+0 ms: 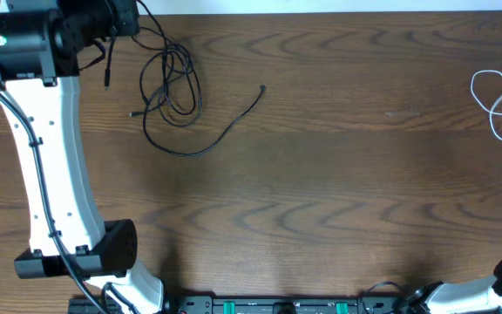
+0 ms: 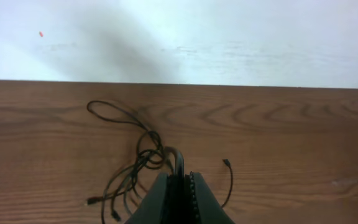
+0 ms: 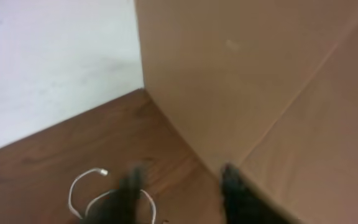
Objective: Untangle cables
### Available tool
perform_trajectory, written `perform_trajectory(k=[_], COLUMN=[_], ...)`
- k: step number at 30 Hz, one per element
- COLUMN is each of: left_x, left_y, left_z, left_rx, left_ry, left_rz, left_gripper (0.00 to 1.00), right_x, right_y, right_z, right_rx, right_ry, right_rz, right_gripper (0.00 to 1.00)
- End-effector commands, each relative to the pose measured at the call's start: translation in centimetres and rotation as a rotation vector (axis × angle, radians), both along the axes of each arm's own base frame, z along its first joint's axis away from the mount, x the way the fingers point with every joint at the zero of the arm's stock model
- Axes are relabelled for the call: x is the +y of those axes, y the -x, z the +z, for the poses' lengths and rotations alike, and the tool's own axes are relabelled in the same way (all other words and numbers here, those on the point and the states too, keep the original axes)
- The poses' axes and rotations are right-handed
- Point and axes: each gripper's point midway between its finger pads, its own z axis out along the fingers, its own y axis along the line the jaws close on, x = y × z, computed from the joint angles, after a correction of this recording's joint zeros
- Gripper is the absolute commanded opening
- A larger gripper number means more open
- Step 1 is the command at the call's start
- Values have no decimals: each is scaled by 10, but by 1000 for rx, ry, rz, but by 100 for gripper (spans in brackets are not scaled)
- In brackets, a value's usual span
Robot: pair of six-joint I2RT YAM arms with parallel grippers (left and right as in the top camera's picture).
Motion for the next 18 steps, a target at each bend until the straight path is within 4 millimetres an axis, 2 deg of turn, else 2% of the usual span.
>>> perform_trajectory(k=[1, 2, 7, 9, 11, 14, 18], left_x=[-22, -24, -63, -96, -119, -146, -168], left_y=[10, 10, 15, 24, 31, 41, 56], left_z=[18, 18, 16, 16, 15, 18, 42], left_rx=[-44, -44, -40, -35, -31, -30, -94], left_ry=[13, 13, 15, 16, 13, 23, 33], left_rz=[-54, -59, -149, -225, -275, -296, -325], left_gripper=[7, 7, 7, 7, 7, 7, 7], right_x=[42, 52, 122, 170, 200, 244, 302], right_y=[-26, -28, -28, -24, -24, -30, -38], right_z=[11, 17, 50, 59, 58, 43, 15], right_rx=[-81, -96, -142, -137, -117, -58, 55], right_ry=[-58, -60, -41, -51, -63, -108, -142], right_rz=[218, 254, 405, 492, 556, 667, 835], right_gripper=[50, 51, 59, 63, 64, 65, 65])
